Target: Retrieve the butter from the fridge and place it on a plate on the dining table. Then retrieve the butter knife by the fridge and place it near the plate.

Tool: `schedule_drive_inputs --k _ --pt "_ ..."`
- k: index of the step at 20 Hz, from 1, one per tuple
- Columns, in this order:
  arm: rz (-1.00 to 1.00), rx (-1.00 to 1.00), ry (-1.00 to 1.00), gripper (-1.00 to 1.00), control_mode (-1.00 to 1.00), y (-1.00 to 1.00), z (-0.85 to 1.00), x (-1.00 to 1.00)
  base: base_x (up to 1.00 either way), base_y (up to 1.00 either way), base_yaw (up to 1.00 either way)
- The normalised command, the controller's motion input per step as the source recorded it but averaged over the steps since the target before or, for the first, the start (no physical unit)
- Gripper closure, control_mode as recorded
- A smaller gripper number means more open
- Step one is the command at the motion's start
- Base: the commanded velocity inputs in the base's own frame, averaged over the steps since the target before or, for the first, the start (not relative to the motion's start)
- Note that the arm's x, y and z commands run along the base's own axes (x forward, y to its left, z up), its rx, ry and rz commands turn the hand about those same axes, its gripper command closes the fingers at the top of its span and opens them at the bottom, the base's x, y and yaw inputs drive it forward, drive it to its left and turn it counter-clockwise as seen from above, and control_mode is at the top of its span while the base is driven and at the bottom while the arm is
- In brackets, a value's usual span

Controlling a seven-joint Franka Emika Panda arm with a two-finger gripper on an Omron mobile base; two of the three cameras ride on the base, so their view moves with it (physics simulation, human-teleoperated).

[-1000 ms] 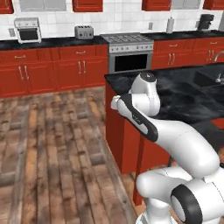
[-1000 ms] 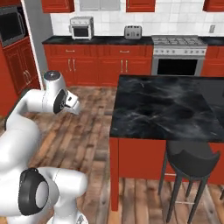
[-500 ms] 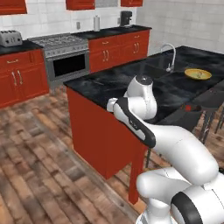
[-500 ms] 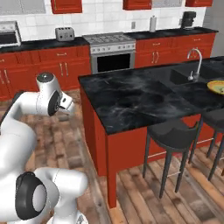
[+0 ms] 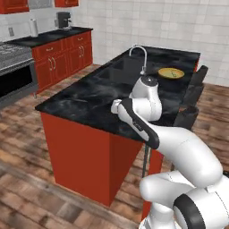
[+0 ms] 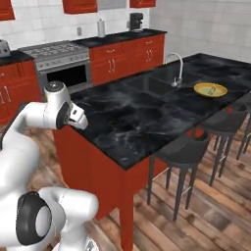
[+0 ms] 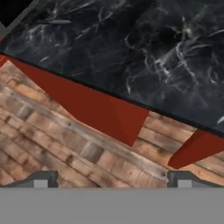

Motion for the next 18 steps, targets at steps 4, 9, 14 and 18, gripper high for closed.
schedule_drive_inputs --k 4,9,14,18 --pt "0.0 0.0 0.0 -1.0 1.0 0.0 0.0 0.0 0.3 1.0 -0.56" --pt "0.0 0.0 0.0 -1.0 1.0 0.0 0.0 0.0 0.04 1.0 -0.57" --pt "0.0 0.0 0.0 -1.0 1.0 0.0 0.0 0.0 0.0 1.0 -0.55" --pt "0.0 0.0 0.0 -1.0 1.0 0.0 0.0 0.0 0.0 1.0 -0.44"
